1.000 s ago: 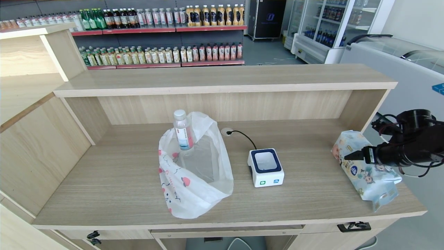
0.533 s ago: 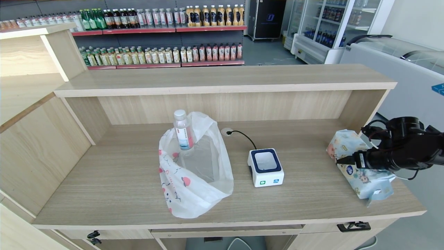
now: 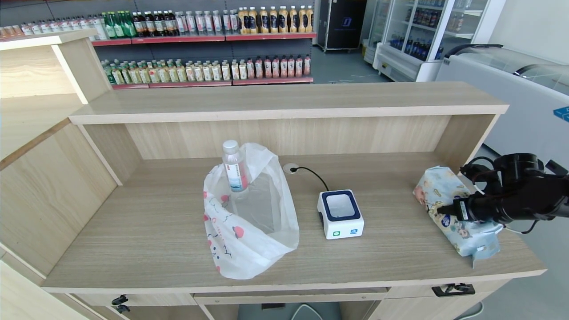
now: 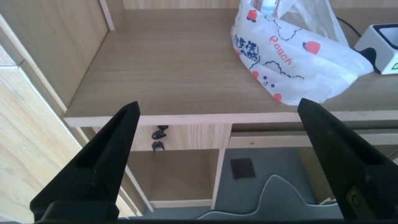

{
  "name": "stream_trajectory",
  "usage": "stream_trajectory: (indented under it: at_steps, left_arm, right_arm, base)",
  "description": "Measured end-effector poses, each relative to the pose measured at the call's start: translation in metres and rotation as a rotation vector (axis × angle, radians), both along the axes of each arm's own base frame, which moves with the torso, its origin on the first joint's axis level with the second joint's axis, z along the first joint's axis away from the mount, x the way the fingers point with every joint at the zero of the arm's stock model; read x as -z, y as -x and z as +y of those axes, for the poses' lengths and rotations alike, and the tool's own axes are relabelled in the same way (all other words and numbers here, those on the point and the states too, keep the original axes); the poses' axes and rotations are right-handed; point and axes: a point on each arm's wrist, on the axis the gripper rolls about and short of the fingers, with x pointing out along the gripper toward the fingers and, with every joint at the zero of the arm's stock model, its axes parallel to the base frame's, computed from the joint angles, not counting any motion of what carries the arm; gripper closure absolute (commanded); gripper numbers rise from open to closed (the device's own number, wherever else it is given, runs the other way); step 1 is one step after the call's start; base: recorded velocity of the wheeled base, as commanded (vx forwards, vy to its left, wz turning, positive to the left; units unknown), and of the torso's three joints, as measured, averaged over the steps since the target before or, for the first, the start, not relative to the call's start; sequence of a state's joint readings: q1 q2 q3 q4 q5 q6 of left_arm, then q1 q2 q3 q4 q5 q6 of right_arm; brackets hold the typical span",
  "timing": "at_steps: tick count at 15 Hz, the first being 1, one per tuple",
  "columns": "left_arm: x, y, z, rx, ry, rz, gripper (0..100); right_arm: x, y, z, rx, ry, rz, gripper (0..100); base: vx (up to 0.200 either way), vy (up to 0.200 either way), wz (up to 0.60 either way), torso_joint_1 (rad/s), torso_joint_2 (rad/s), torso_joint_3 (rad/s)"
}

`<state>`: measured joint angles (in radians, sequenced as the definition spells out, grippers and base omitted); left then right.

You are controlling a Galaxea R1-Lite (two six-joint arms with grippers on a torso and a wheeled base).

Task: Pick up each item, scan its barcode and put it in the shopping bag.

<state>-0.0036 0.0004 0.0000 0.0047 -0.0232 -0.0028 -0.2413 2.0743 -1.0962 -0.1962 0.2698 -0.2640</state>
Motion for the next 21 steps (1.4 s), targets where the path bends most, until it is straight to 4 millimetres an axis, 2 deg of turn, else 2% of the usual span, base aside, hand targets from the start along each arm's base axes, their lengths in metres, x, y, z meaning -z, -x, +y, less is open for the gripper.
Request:
stream_trajectory:
  at_steps: [2, 5, 7, 9, 11, 13, 16, 19, 21]
  left_arm:
    - [0.000, 0.000, 0.000, 0.000, 0.000, 0.000, 0]
    - [0.000, 0.000, 0.000, 0.001, 0.000, 0.000, 0]
    - [0.000, 0.000, 0.000, 0.001, 0.000, 0.000, 0]
    - [0.000, 0.000, 0.000, 0.000, 0.000, 0.000, 0]
    - [0.000, 0.000, 0.000, 0.000, 0.000, 0.000, 0]
    - [0.000, 0.000, 0.000, 0.000, 0.000, 0.000, 0]
    - [0.000, 0.000, 0.000, 0.001, 0.000, 0.000, 0]
    - [0.000, 0.000, 0.000, 0.000, 0.000, 0.000, 0]
    - [0.000, 0.000, 0.000, 0.000, 0.000, 0.000, 0]
  right_arm:
    - [-0.011, 0.007, 0.003, -0.049, 0.053, -0.028, 100]
    - [-0.055, 0.042, 0.009, -0.191, 0.271, -0.162, 100]
    - [-0.091, 0.081, 0.015, -0.345, 0.543, -0.277, 100]
    - [-0.124, 0.116, 0.020, -0.542, 0.935, -0.412, 100]
    - [-0.147, 0.141, 0.026, -0.688, 1.250, -0.580, 100]
    - [-0.156, 0.160, 0.036, -0.816, 1.518, -0.778, 100]
    - [-0.166, 0.177, 0.057, -0.909, 1.882, -1.062, 100]
    - [-0.176, 0.184, 0.082, -0.898, 2.137, -1.341, 100]
    - [-0.183, 0.191, 0.103, -0.826, 2.233, -1.555, 100]
  base:
    - [0.000, 0.000, 0.00, 0.000, 0.00, 0.000]
    - [0.000, 0.000, 0.00, 0.000, 0.00, 0.000]
    - [0.000, 0.000, 0.00, 0.000, 0.00, 0.000]
    - [0.000, 0.000, 0.00, 0.000, 0.00, 0.000]
    - [0.000, 0.000, 0.00, 0.000, 0.00, 0.000]
    - [0.000, 0.000, 0.00, 0.000, 0.00, 0.000]
    - [0.000, 0.000, 0.00, 0.000, 0.00, 0.000]
    - [0.000, 0.000, 0.00, 0.000, 0.00, 0.000]
    - [0.000, 0.000, 0.00, 0.000, 0.00, 0.000]
